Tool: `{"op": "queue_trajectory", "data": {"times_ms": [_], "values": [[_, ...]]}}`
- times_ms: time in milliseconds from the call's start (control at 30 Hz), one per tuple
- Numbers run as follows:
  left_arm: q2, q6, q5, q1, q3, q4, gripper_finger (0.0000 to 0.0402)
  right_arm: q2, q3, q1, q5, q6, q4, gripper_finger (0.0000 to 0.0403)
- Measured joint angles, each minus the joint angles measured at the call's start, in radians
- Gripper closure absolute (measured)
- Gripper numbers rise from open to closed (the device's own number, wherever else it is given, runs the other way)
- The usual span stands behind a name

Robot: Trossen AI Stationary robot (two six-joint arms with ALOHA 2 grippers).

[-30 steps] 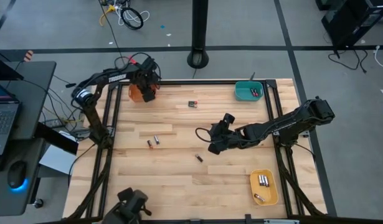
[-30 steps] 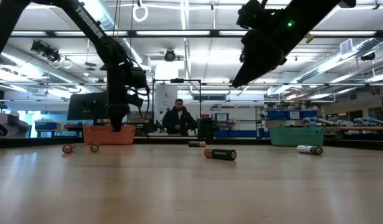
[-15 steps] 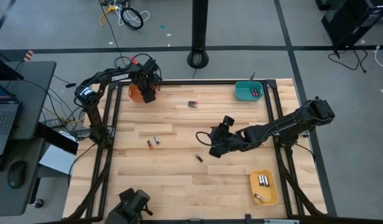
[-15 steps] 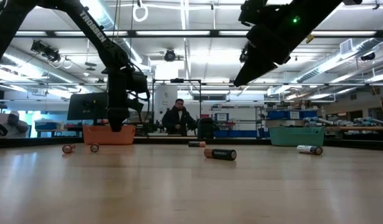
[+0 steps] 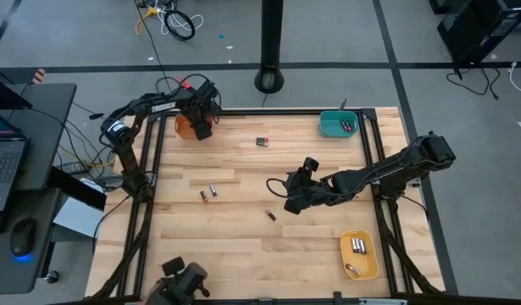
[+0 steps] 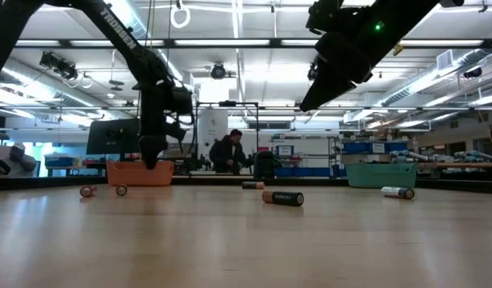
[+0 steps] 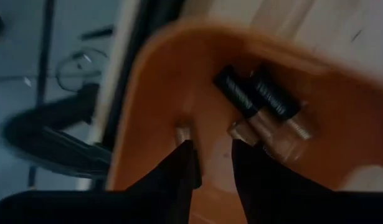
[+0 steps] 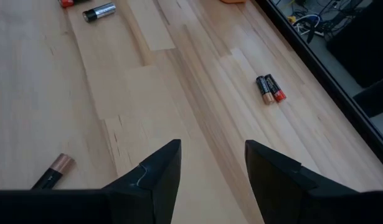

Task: Sort batteries
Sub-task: Put the silver battery into the yellow bin

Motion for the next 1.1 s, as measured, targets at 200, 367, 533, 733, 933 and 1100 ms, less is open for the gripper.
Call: {"op": "queue_trajectory", "data": {"times_ms": [200, 367, 533, 733, 933, 1100], "values": [[-0.140, -0.006, 0.022, -0.056, 0.000, 0.017, 0.0311, -0.018, 0.000, 0.000, -0.003, 0.014, -0.016, 0.0217], [-0.296, -0.073, 0.173, -0.112, -0.020, 0.082, 0.0345, -0.040, 0.000, 0.000, -0.003, 0.118, -0.092, 0.0234], [-0.452, -0.103, 0.311, -0.198, -0.152, 0.269, 0.0378, -0.037, 0.000, -0.005, -0.035, 0.275, -0.193, 0.0258], [-0.570, -0.053, 0.465, -0.339, -0.307, 0.283, 0.0396, -0.032, 0.000, 0.008, -0.063, 0.315, -0.217, 0.0281], [-0.600, -0.055, 0.402, -0.566, -0.382, 0.182, 0.0390, -0.032, 0.000, 0.016, -0.065, 0.316, -0.212, 0.0293], [-0.570, -0.056, 0.270, -0.752, -0.389, 0.082, 0.0380, -0.032, 0.000, 0.016, -0.065, 0.322, -0.205, 0.0297]]}}
